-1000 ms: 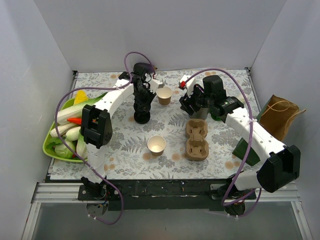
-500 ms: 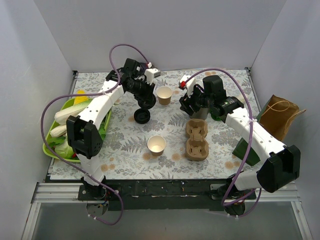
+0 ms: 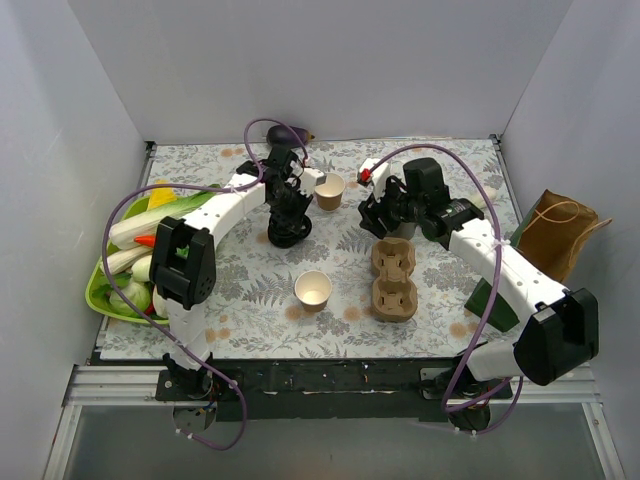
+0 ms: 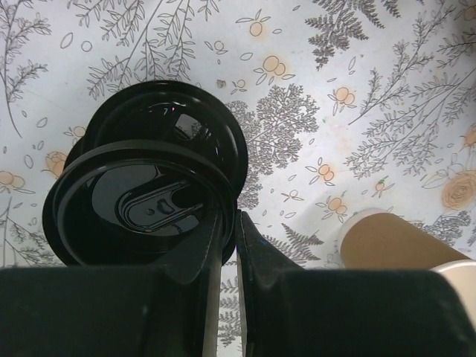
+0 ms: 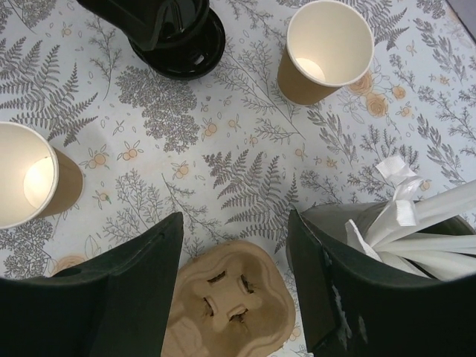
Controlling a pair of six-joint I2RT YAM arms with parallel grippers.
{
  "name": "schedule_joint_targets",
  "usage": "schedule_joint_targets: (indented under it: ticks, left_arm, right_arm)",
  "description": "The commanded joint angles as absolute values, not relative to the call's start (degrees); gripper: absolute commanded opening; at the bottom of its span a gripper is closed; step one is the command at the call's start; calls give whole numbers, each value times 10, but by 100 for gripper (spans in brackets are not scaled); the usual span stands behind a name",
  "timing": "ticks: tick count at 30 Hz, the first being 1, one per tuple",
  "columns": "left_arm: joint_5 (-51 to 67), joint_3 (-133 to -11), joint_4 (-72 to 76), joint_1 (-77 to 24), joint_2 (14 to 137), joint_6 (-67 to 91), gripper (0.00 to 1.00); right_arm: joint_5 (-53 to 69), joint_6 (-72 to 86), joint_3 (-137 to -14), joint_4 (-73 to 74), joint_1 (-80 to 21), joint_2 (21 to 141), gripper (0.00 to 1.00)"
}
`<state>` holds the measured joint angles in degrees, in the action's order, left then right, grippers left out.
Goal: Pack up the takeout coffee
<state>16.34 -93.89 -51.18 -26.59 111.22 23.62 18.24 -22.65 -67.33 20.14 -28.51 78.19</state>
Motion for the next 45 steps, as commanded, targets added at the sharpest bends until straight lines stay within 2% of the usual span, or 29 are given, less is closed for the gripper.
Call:
schedule_joint_targets:
  ticks: [1,6,10,13,20,26,31,34,35,38,45]
  left_arm:
    - [154,-963,-503,-265,1086,231,0]
    - [225,-982,-515,-265,1045,229,0]
    - [353,-955,-484,-265,976,239,0]
    - [430,-915,-432,-265,926,279,0]
    - [530,-724,-264,-265,794,315,0]
    - [668,-674,-262,-264,804,356,0]
    - [738,-546,-113,-256,774,471,0]
    - [774,-502,-18,-253,768,563,0]
    - [779,-484,-3,-251,768,579,0]
    - [799,-473,31,-251,779,599,0]
    - [836,-462,90,-251,817,647,0]
  right_arm:
    - [197,-220,-663,173,-282,761,66]
    - [202,-223,-658,177,-283,760,66]
    - [221,-232,-656,182,-283,758,66]
    - [269,-231,-657,191,-283,755,67]
    - [390,-186,-672,235,-281,763,70]
    - [428,-173,-666,263,-282,771,73]
    - [460,-212,-643,290,-281,773,77]
    - [484,-259,-644,312,-281,786,84]
    - [492,-271,-645,324,-281,794,91]
    - [500,-288,-645,317,-283,804,94]
    - [502,-324,-640,308,-305,817,96]
